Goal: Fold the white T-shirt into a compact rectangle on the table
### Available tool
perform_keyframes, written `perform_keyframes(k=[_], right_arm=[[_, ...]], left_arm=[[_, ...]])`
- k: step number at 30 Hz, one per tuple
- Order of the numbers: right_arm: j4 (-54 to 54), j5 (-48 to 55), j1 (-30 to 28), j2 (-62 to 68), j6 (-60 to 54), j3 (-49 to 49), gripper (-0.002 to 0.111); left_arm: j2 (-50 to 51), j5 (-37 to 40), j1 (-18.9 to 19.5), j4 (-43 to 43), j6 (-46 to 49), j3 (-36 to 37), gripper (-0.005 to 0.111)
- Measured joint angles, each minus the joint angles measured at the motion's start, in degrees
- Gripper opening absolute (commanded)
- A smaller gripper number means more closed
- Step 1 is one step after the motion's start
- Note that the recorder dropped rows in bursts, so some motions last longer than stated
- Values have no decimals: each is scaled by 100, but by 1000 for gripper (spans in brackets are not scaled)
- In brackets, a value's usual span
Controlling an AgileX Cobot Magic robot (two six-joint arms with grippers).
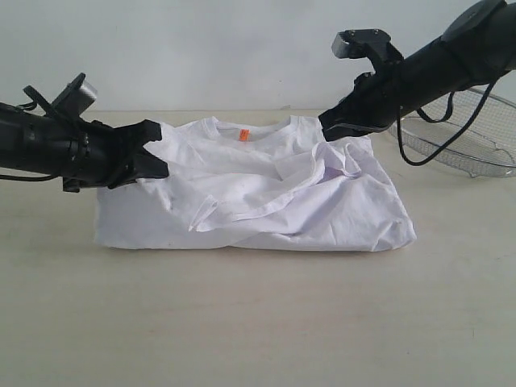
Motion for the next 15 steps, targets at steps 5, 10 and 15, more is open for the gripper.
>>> perform_keyframes(k=[5,10,15], right_arm=[[0,0,0,0,0,0,0],[0,8,0,0,10,0,0],[-12,8,0,0,10,0,0]], left_arm=[[234,10,0,-194,179,-246,4],[608,-1,0,-232,190,-654,4],[947,-89,0,-243,190,-1017,4]])
